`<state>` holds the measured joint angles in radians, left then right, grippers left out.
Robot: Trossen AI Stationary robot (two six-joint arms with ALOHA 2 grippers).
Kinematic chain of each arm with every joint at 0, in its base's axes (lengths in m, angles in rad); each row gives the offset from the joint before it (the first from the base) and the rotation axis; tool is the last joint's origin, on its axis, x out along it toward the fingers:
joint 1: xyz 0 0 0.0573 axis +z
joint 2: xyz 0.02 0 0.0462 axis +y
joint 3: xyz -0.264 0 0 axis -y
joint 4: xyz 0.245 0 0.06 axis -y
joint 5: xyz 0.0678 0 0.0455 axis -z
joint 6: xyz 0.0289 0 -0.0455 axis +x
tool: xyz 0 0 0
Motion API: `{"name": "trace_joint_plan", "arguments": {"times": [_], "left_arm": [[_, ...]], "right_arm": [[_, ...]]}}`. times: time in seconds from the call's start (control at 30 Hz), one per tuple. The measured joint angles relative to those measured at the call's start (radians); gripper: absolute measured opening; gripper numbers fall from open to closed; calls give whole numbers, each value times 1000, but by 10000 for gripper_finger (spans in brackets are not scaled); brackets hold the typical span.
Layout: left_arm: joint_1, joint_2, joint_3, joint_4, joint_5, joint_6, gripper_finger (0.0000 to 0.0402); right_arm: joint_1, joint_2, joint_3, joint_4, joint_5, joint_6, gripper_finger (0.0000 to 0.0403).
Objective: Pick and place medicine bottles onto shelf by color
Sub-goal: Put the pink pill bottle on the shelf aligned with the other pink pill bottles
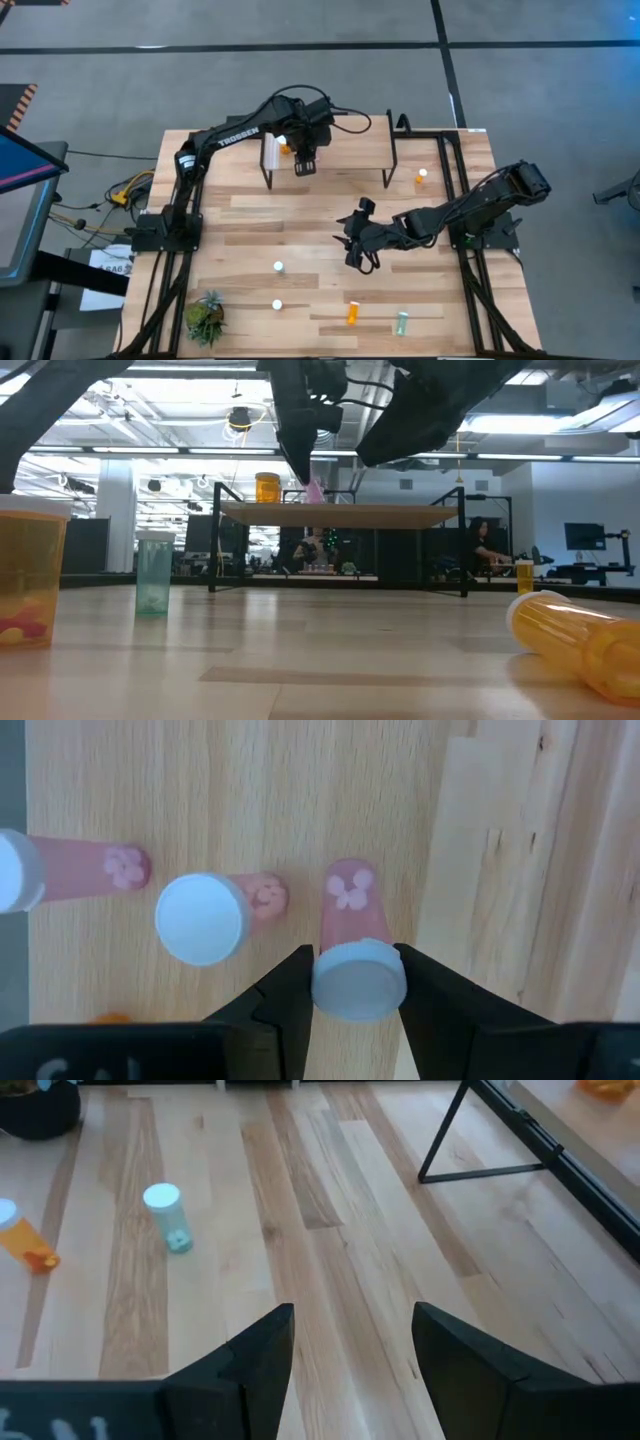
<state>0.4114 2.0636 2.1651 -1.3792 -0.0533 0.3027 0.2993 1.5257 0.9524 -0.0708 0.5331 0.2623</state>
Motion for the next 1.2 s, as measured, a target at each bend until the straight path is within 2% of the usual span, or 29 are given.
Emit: {"name": "trace_joint_plan", "arguments": {"times": [0.33, 0.53, 0.63, 0.83, 0.93, 1.07, 1.2], "left_arm": [[0, 0, 0, -47, -7, 0, 120], [-16, -10, -1, -92, 15, -1, 120], [-30, -28, -1, -90, 40, -2, 120], [-56, -76, -1, -77, 59, -9, 120], [-70, -110, -1, -74, 123, -20, 120], [-105, -152, -1, -38, 221, -26, 120], [-155, -166, -1, -3, 271, -26, 120]], "right_arm": [[-4, 0, 0, -1, 14, -5, 225], [-34, 0, 0, 7, 222, -48, 225], [-77, 0, -7, 55, 252, -66, 225], [-140, -1, -119, 382, 125, -155, 225], [-151, 0, -197, 579, 72, -208, 225], [-152, -1, -273, 889, 40, -311, 225], [-157, -1, -286, 1004, 40, -376, 225]]}}
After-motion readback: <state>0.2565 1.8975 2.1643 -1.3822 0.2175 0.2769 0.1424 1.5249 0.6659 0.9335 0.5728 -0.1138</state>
